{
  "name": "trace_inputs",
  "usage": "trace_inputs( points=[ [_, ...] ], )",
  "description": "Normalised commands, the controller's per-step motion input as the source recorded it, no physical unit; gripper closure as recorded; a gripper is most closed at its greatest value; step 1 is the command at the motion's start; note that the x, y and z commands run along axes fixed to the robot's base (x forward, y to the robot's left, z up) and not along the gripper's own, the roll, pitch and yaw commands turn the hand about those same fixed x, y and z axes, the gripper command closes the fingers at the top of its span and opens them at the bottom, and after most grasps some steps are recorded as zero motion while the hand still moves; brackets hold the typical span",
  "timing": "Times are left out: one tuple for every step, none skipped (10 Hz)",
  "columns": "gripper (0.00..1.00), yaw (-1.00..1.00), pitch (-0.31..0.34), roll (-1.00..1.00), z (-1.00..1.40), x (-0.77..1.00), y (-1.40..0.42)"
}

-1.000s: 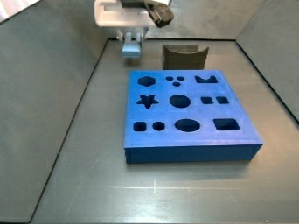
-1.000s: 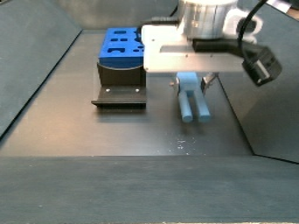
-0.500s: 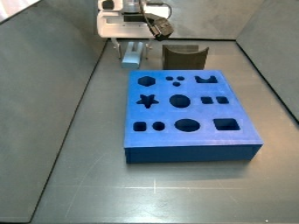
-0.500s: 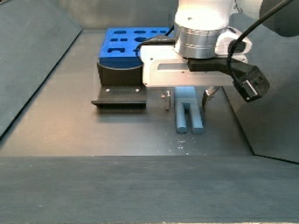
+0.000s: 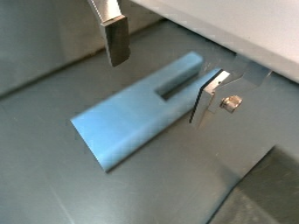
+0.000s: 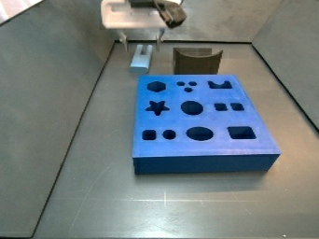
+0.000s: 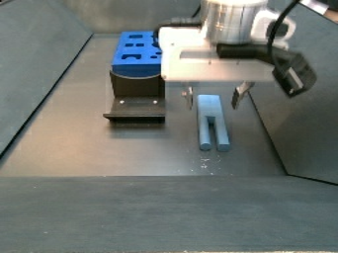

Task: Pick up the square-circle object. Move up. Rotate the square-circle object. Place the square-circle object on the fixture. Regrasp the square-circle object. Move to above the board. Insert the square-circle object.
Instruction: Rotate the square-circle object.

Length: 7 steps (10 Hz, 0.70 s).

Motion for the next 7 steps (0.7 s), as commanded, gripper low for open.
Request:
trace_inputs(
  points=[
    [0.0,-0.01,0.08,0.04,1.0,-0.01,0.01],
    [0.0,-0.02,0.082,0.05,1.0,-0.02,0.01],
    [0.0,-0.02,0.091,0.07,1.0,-0.02,0.01],
    [0.0,-0.02,0.094,0.09,0.85,-0.02,0.01],
    [0.0,-0.01,0.097,0.1,0.66,-0.03,0.01],
    [0.0,1.0,0.0,0.0,0.0,0.0,0.0],
    [0.0,1.0,0.001,0.0,-0.19,0.0,-0.01]
  ],
)
